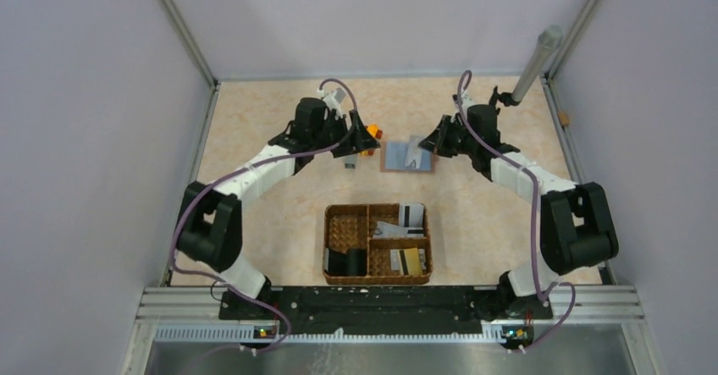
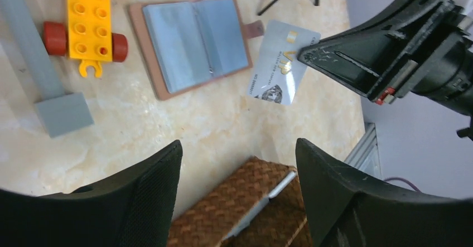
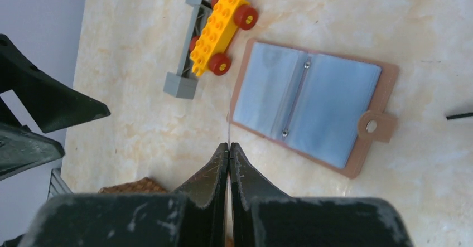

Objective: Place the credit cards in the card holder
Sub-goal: Insert the credit card into the card holder.

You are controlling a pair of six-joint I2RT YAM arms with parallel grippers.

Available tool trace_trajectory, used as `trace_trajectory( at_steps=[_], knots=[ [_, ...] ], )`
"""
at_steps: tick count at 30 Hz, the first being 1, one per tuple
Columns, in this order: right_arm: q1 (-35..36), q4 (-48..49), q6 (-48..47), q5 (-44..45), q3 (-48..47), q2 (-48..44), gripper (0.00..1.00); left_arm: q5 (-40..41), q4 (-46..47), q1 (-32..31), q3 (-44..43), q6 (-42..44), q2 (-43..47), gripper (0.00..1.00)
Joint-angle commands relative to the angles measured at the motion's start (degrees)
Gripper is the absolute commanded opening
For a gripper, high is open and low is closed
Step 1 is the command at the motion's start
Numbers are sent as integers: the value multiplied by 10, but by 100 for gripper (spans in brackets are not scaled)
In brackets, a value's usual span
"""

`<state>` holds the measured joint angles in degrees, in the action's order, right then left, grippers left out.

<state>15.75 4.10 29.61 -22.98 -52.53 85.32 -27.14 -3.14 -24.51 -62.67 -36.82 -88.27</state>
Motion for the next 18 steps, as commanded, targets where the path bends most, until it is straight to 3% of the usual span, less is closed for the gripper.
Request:
trace_trajectory(
  at_steps=[1,7,18],
  knots=[
    [-16,72,4,-45,-44,60,0,20,-13,4,-65,0,-85,73],
    [-32,97,3,-50,-67,131,0,21,-19,3,-142,-2,-194,68],
    [-45,108,1,-44,-94,188,0,6,-17,0,-206,-4,-292,62]
  ],
)
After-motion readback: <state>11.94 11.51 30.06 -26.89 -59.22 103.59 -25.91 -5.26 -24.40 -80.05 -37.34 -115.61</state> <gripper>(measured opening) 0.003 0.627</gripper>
